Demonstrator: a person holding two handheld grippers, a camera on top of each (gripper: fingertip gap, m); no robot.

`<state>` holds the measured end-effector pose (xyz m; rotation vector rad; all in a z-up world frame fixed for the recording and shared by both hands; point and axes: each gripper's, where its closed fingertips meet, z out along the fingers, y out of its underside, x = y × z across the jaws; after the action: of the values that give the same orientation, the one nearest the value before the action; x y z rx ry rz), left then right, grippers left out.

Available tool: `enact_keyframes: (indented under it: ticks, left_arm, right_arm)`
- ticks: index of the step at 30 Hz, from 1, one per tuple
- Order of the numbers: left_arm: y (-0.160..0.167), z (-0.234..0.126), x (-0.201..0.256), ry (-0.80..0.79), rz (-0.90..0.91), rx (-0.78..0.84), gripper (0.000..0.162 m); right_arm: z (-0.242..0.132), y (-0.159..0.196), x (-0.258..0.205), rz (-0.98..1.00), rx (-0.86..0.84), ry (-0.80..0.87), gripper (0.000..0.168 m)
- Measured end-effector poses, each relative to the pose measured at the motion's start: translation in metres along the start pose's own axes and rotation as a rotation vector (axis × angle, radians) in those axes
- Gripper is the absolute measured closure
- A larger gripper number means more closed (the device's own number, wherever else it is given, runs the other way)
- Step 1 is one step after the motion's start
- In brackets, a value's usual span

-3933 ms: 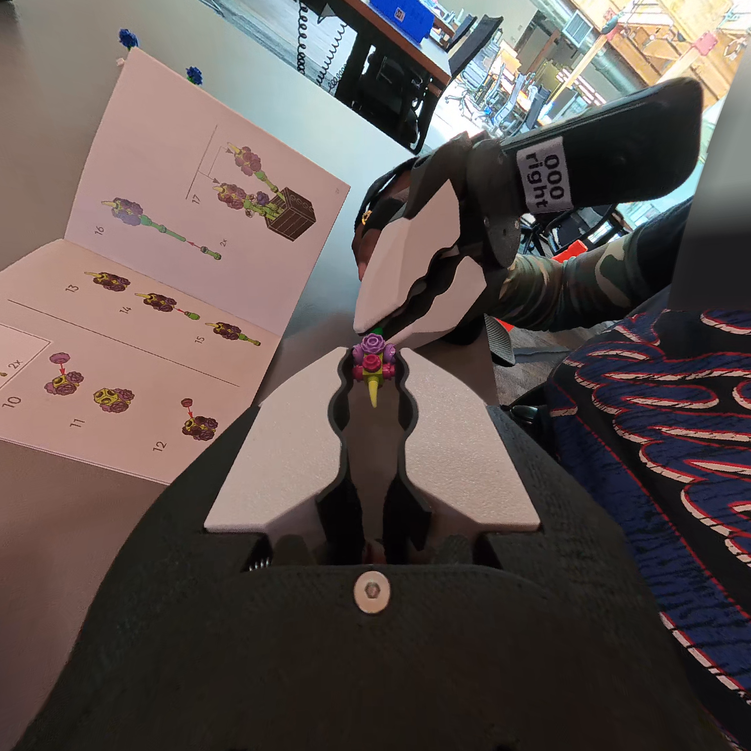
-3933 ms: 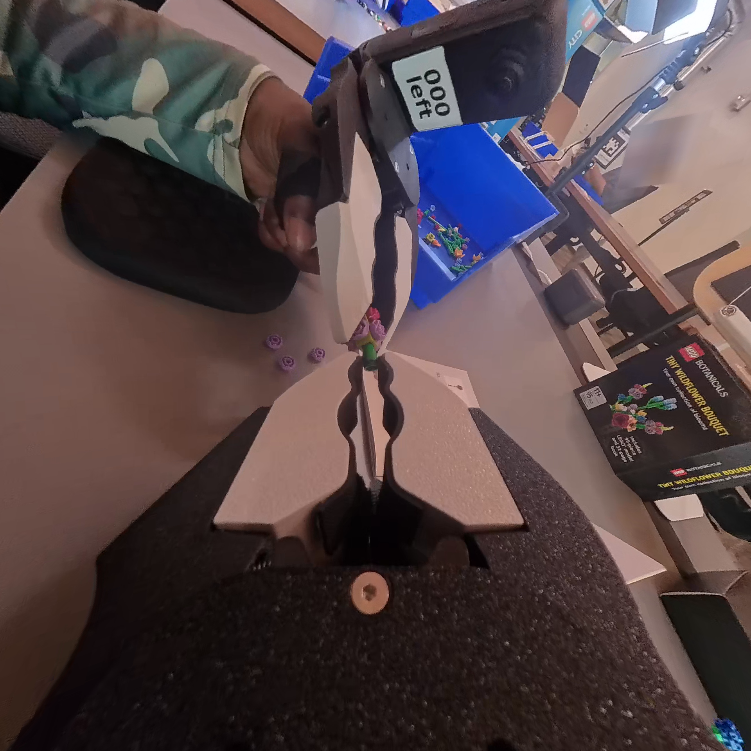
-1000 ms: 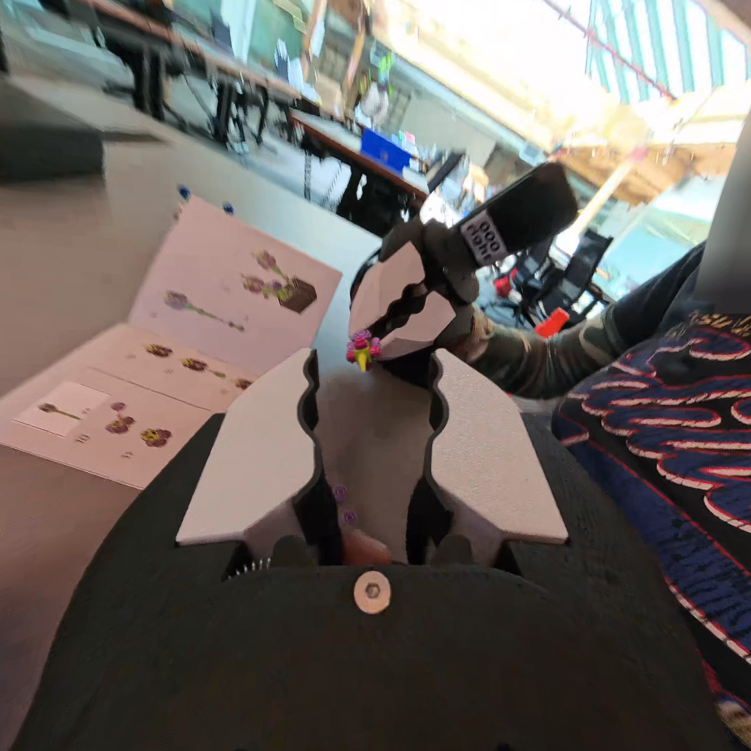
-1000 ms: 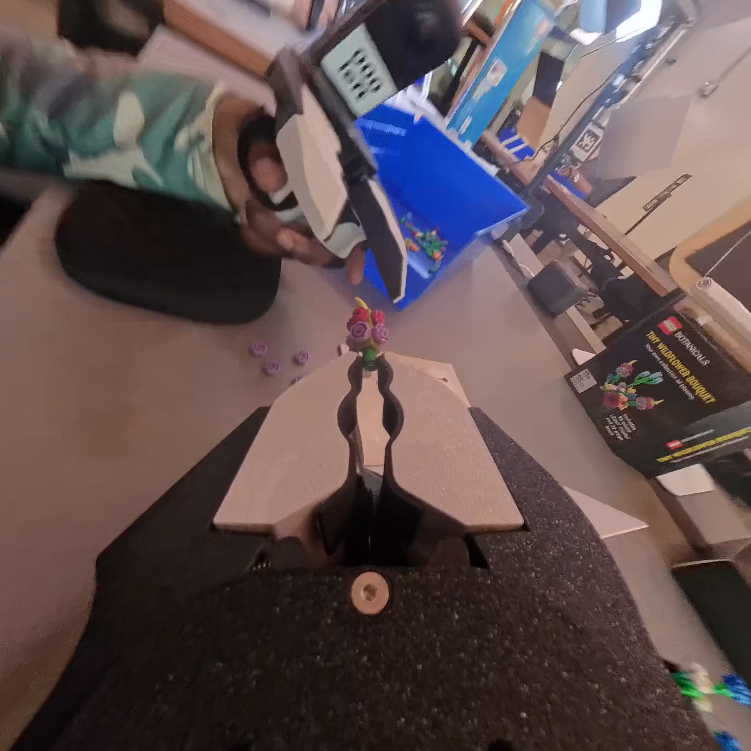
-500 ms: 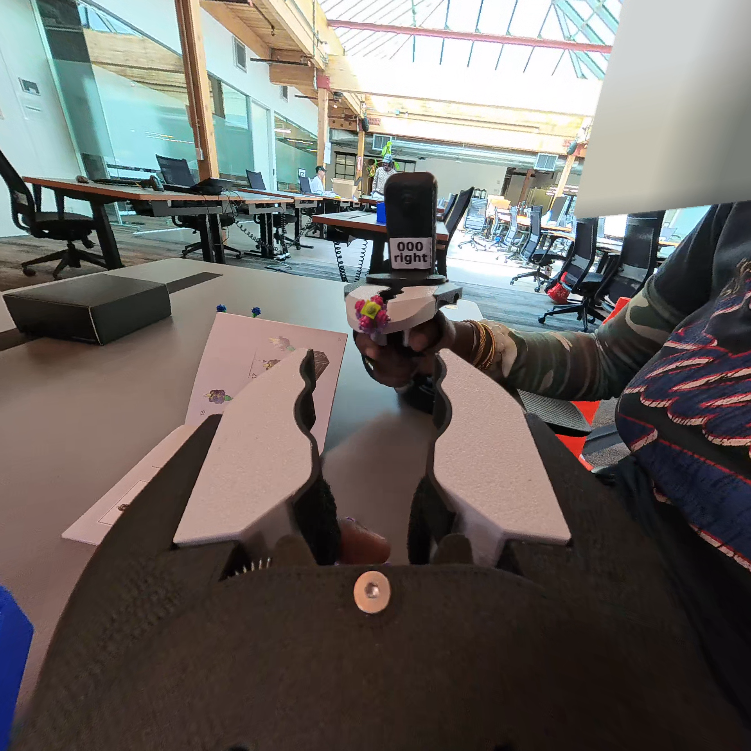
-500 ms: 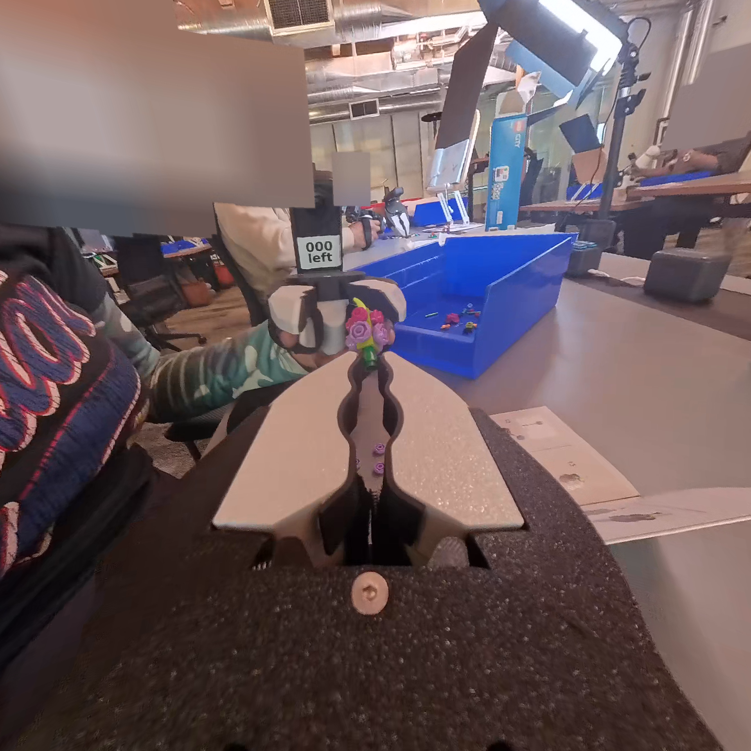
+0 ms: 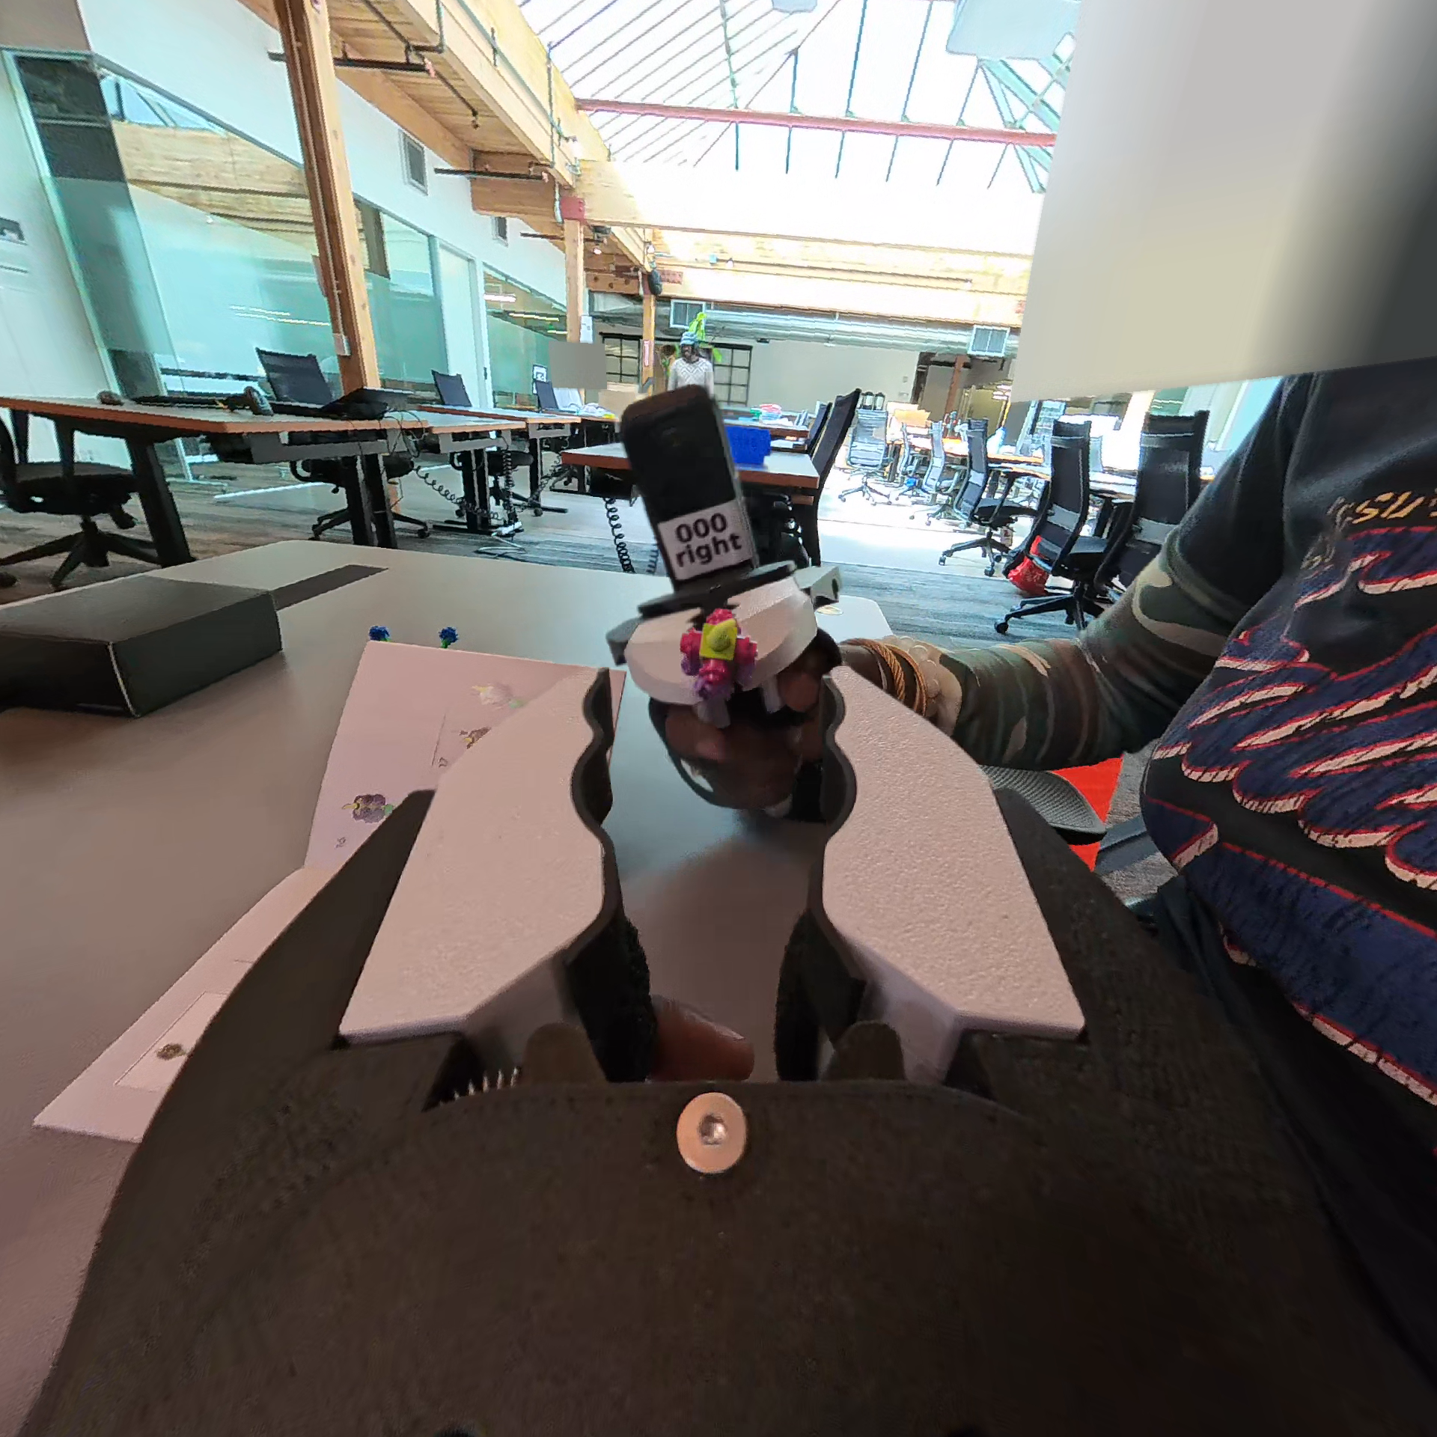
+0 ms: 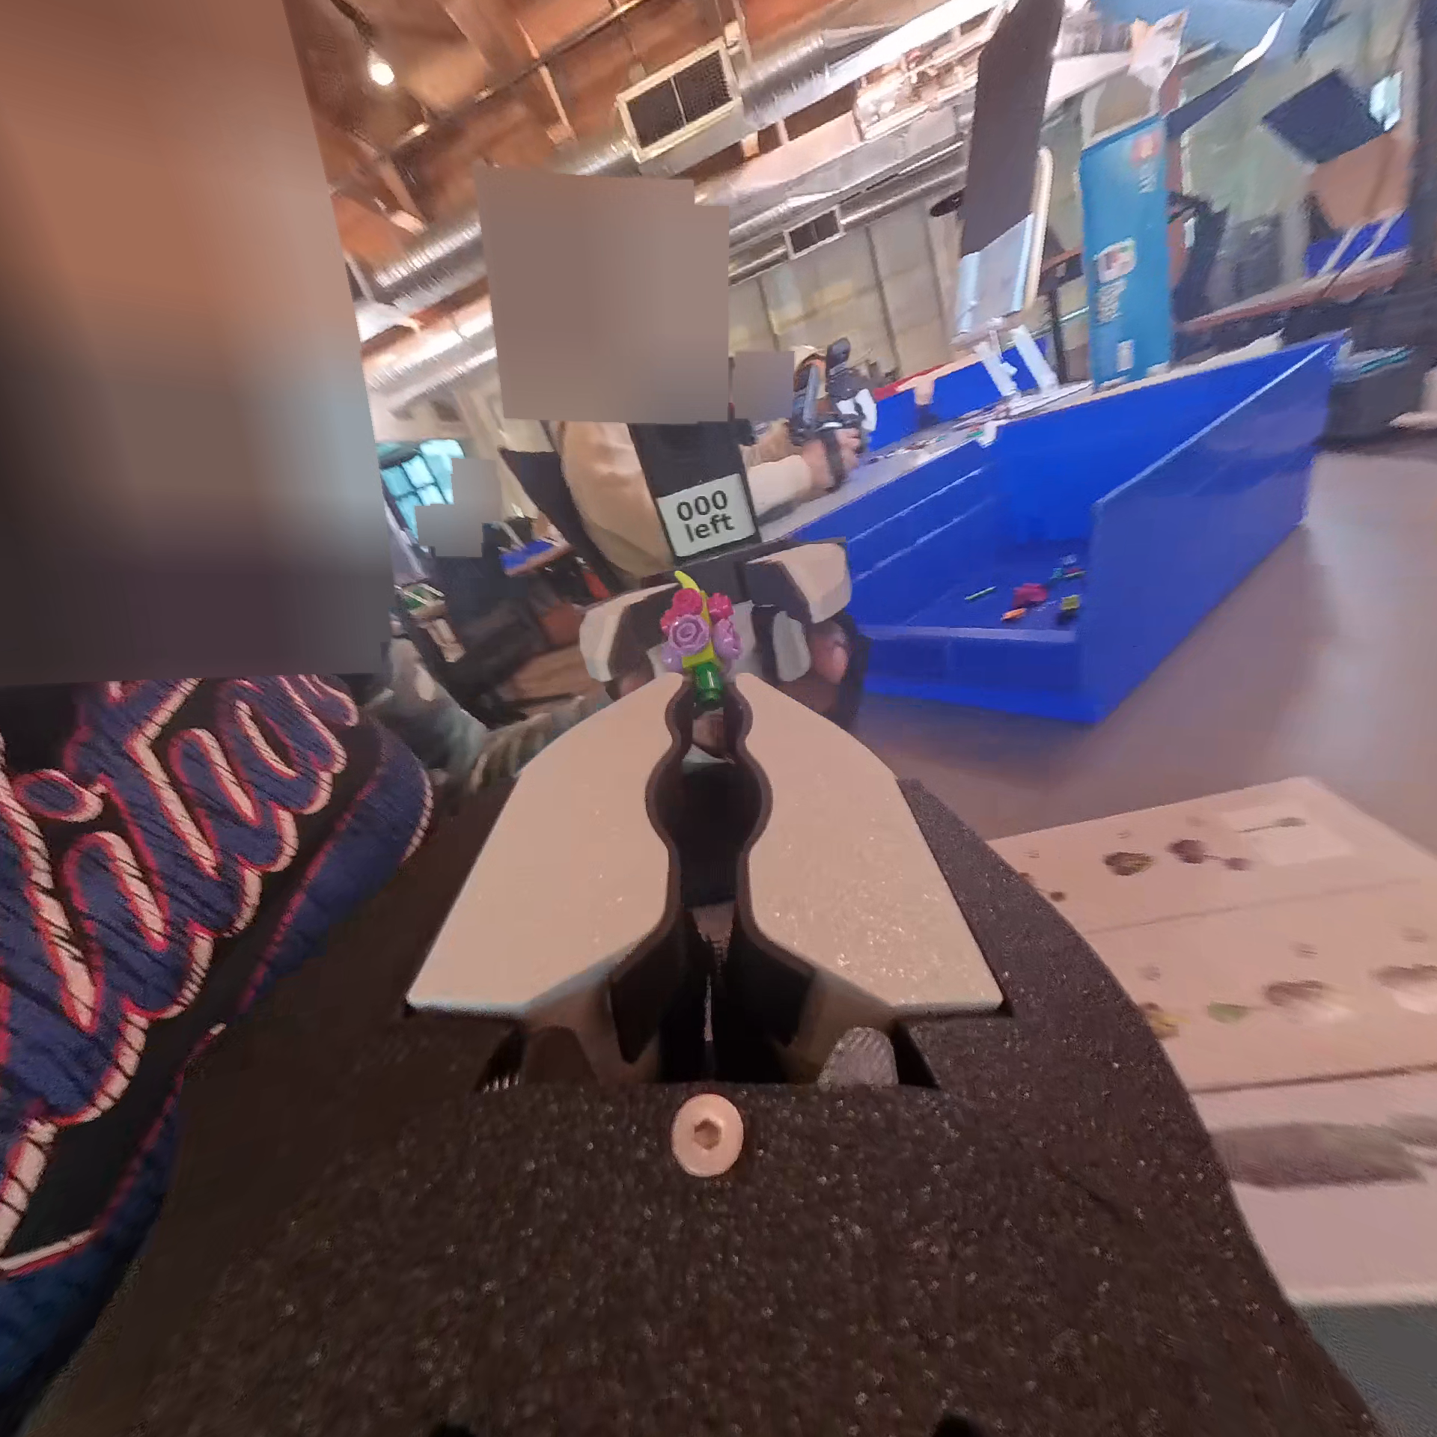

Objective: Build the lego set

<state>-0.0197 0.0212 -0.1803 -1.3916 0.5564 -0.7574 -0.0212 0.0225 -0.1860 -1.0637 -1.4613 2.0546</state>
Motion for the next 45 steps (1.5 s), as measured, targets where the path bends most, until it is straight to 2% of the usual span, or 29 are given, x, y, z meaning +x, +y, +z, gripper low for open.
enact_keyframes:
  ticks: [6, 12, 15, 22, 27, 33, 45]
  left_arm:
    - [-0.009, -0.003, -0.006, -0.028, -0.018, 0.070, 0.112]
    - [-0.010, -0.002, -0.001, -0.020, 0.045, 0.082, 0.115]
    - [-0.007, 0.001, 0.003, -0.015, 0.086, 0.062, 0.118]
    - [-0.010, 0.000, 0.006, 0.006, 0.075, 0.091, 0.128]
    - [-0.008, 0.003, 0.004, 0.005, 0.023, 0.073, 0.128]
    - [-0.007, 0.003, 0.001, 0.027, -0.079, 0.067, 0.143]
    - [-0.007, 0.002, 0.002, 0.036, -0.082, 0.074, 0.144]
  right_arm:
    - [0.008, 0.002, -0.002, 0.161, 0.023, -0.071, 0.161]
    - [0.004, 0.000, -0.009, 0.451, 0.073, -0.233, 0.161]
    - [0.002, -0.002, -0.005, 0.442, 0.097, -0.208, 0.161]
    - [0.002, -0.004, -0.008, 0.535, 0.113, -0.275, 0.161]
    - [0.004, 0.000, -0.005, 0.479, 0.092, -0.223, 0.161]
    - [0.006, 0.002, -0.002, 0.371, 0.071, -0.160, 0.161]
    - [0.007, 0.003, -0.003, 0.230, 0.049, -0.089, 0.161]
